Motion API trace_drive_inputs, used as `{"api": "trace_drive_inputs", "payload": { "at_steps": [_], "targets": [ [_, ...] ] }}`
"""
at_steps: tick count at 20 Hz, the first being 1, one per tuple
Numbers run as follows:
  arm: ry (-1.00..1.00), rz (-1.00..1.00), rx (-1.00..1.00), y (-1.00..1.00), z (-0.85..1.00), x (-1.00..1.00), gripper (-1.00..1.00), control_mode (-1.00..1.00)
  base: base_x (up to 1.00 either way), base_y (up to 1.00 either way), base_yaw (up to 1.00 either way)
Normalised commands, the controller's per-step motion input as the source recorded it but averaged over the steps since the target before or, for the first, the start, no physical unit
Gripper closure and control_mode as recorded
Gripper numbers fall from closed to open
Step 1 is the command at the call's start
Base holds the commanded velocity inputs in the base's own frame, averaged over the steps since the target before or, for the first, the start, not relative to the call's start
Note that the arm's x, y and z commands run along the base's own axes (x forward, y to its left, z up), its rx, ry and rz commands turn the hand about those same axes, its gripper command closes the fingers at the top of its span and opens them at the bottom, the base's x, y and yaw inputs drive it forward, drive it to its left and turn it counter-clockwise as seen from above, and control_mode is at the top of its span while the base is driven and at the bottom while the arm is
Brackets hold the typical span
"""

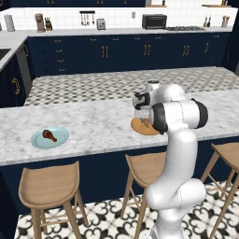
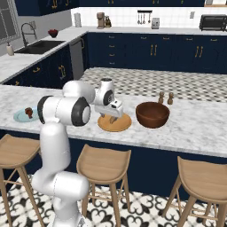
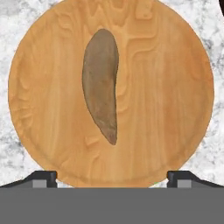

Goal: Pick the chicken drumstick and sweet potato from their plates and place them in the bowl. Then put the bowl in the fridge.

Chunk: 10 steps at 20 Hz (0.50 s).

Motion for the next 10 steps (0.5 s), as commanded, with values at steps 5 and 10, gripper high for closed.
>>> {"api": "trace_drive_inputs", "payload": {
  "at_steps": [5, 10],
  "targets": [
    [-0.02, 0.00, 0.00, -0.01, -0.26, 0.34, -1.00, -1.00, 0.00, 0.00, 0.00],
    [-0.01, 0.00, 0.00, 0.00, -0.45, 0.29, -1.00, -1.00, 0.00, 0.00, 0.00]
  ]
}}
